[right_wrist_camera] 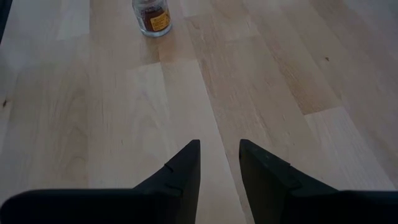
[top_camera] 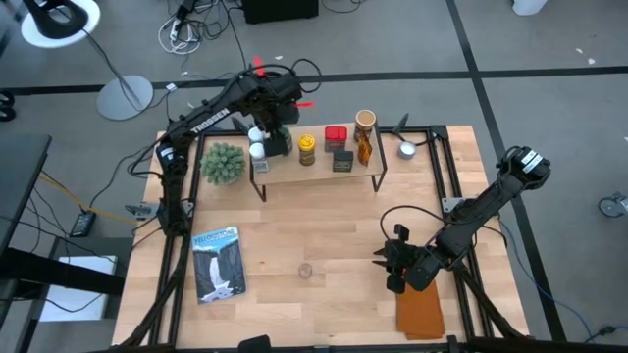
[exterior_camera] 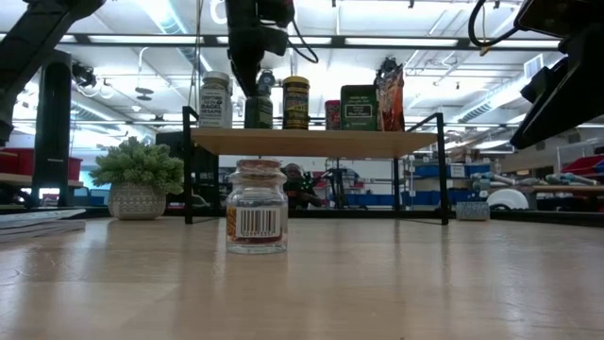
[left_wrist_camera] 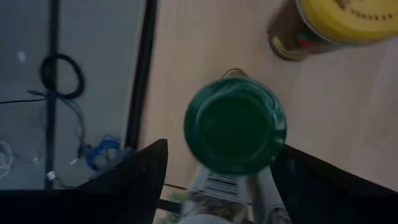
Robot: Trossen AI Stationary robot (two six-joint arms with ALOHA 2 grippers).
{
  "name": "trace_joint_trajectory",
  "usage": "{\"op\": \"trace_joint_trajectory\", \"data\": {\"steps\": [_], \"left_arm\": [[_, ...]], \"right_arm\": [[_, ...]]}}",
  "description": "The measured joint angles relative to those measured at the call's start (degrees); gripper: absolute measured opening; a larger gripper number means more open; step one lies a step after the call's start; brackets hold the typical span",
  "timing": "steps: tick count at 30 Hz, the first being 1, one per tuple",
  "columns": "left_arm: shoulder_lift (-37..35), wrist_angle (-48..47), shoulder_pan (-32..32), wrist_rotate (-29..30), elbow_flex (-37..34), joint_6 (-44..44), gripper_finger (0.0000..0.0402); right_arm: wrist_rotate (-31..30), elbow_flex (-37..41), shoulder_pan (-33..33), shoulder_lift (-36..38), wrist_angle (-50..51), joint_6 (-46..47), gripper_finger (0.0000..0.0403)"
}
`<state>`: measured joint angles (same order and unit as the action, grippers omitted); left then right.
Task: Shelf spices
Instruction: Put the green seasoning bottle on the shelf
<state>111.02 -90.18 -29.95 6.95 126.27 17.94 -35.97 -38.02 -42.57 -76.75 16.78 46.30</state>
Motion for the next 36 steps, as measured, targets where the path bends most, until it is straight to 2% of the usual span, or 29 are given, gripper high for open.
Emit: {"op": "trace_joint_trajectory", "data": {"steps": [9, 14, 16, 19, 22, 25, 36], "left_arm": [[-0.34, 0.42, 0.01, 1.58, 8.84, -0.75, 0.0280], [-4.32, 0.43, 0.15, 1.77, 7.79, -7.06, 0.0280], [-6.99, 0.61, 1.00, 0.12, 6.52, -9.20, 0.0280], [-12.12, 5.07, 4.08, -0.30, 3.62, -10.99, 0.0280], [-18.15, 13.20, 7.97, 1.27, -2.48, -12.53, 0.0280], [-25.01, 21.41, 12.04, 4.78, -11.62, -13.80, 0.0280], [-50.30, 54.00, 33.68, 22.50, -55.87, -21.48, 0.0280]], "right_arm": [[0.00, 0.00, 0.00, 0.00, 0.00, 0.00, 0.0112], [0.02, 0.00, -0.06, -0.02, -0.21, 0.00, 0.0111], [0.02, 0.00, -0.07, -0.02, -0.23, 0.00, 0.0112], [0.01, 0.00, -0.07, -0.02, -0.28, -0.41, 0.0111], [0.02, 0.00, -0.07, -0.02, -0.42, -0.96, 0.0111], [0.02, 0.00, -0.07, -0.02, -0.44, -0.98, 0.0112], [0.00, 0.00, -0.07, -0.02, -2.40, -0.98, 0.0112]]}}
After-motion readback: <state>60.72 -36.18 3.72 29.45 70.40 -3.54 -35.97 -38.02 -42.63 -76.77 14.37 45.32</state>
